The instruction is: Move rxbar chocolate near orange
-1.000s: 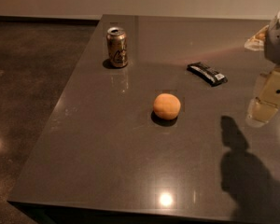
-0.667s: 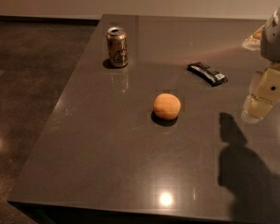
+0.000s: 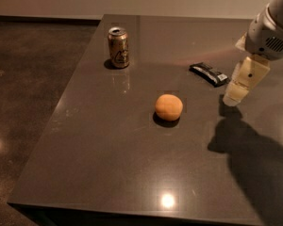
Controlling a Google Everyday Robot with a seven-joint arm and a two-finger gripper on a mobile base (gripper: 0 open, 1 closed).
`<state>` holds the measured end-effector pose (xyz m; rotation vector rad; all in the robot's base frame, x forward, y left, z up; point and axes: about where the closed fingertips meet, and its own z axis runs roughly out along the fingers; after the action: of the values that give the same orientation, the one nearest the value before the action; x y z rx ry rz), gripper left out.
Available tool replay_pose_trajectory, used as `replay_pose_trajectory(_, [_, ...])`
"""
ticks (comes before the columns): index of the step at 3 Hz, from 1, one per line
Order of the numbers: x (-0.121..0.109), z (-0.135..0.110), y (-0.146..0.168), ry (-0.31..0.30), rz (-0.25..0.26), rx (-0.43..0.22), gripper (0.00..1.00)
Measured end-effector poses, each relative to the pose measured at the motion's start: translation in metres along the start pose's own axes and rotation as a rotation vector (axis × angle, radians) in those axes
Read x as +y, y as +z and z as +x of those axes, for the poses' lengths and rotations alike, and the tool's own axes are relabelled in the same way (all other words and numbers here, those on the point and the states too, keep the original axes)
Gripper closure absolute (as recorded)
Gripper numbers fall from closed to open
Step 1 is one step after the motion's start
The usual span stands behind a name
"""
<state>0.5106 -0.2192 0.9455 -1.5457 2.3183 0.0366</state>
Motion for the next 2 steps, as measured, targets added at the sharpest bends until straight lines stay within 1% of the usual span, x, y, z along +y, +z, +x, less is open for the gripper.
replay_pose_trajectory(1, [-0.029, -0.001, 0.022, 0.067, 0.002, -0.005, 0.0])
replay_pose_trajectory(2, [-0.052, 0.001, 0.039, 0.12, 0.009, -0.007, 0.0])
